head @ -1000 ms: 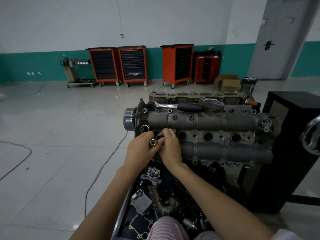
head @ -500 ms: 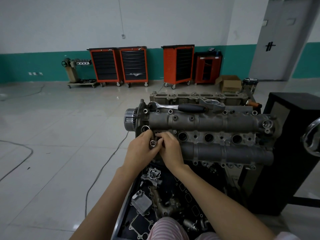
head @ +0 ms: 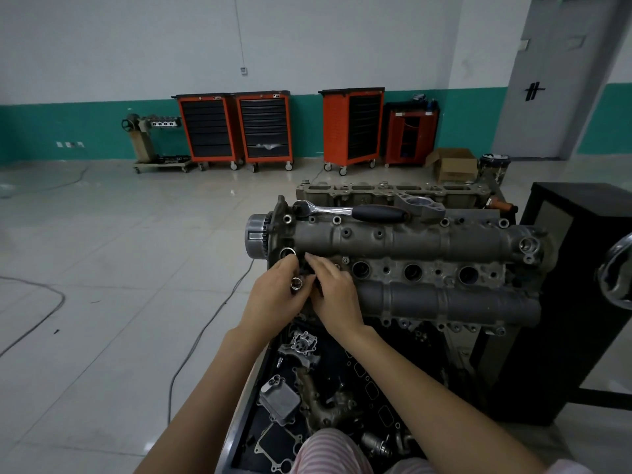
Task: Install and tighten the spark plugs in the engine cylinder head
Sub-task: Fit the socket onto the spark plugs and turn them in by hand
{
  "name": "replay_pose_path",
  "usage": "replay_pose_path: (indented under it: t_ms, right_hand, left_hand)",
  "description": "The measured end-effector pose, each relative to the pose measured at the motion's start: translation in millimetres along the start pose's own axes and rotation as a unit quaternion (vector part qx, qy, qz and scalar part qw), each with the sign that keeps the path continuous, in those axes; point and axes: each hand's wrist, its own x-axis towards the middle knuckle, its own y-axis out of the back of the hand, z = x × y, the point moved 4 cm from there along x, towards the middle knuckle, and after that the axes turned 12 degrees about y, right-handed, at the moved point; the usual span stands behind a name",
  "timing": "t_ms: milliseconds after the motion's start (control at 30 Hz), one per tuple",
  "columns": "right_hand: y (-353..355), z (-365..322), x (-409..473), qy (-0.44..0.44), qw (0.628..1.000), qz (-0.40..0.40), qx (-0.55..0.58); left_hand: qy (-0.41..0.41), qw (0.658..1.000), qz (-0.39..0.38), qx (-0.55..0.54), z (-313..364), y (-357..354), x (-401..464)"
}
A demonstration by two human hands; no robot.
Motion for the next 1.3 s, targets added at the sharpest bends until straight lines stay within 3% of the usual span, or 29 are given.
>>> replay_pose_path:
  t_ms: [267,467,900,1167,1300]
  right_hand:
    - [0,3,2,-0.017,0.999,0.014,0.029]
    - [-1,6,3,-0.067,0.996,0.041,0.048]
    - [2,0,3,0.004,1.000,0.006,0.016]
    - [4,10,5,-0.103,0.991,0.021,0.077]
    - [1,16,4,-0.126,0.987,0.026,0.094]
  left_hand:
    - [0.005,0.999,-0.014,-0.035,-2,1,1]
    - [-0.002,1.000,-0.016,0.012,4,1,1]
    - [0.008,0.998,0.032,-0.053,-2,-1,-3]
    - [0.034,0.984,0.115,-0.131,-7,0,-8]
    - [-0.031,0.984,0.139,-0.105,4,9,-9]
